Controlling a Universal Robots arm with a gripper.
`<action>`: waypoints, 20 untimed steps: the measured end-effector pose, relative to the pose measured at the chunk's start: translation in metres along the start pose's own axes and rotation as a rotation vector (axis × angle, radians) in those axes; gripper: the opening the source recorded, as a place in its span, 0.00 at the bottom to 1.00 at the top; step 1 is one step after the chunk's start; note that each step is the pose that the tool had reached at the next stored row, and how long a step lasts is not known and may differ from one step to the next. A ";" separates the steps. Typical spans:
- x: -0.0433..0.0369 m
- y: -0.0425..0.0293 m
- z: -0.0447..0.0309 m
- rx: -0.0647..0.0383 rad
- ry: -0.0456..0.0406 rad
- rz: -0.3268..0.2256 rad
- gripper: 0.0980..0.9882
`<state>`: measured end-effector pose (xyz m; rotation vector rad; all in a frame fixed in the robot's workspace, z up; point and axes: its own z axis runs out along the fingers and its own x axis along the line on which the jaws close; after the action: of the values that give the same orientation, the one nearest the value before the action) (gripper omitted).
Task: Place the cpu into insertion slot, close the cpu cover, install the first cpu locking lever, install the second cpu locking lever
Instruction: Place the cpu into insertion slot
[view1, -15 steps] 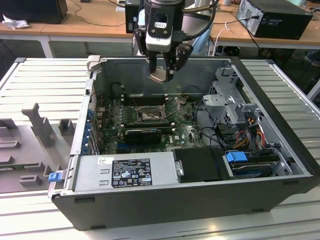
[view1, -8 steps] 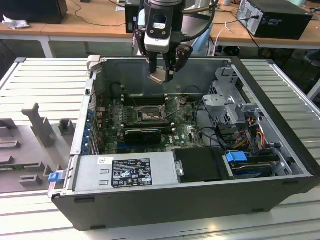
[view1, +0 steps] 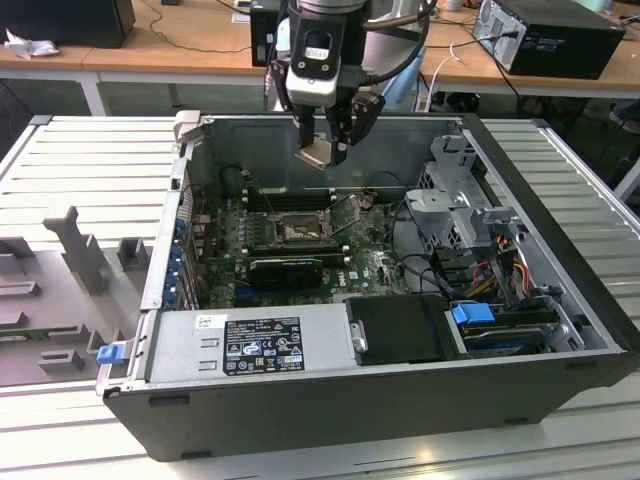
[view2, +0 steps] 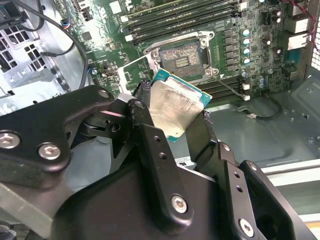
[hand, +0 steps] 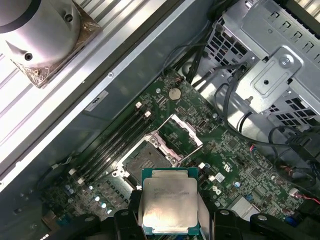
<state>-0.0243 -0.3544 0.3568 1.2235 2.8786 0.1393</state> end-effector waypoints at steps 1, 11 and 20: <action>0.0000 0.0000 0.0002 0.000 -0.0003 0.004 0.48; -0.0001 -0.0002 0.0025 -0.001 -0.0040 0.048 0.48; -0.0001 -0.0004 0.0043 -0.002 -0.0070 0.084 0.48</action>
<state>-0.0242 -0.3544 0.3524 1.3418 2.8216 0.1380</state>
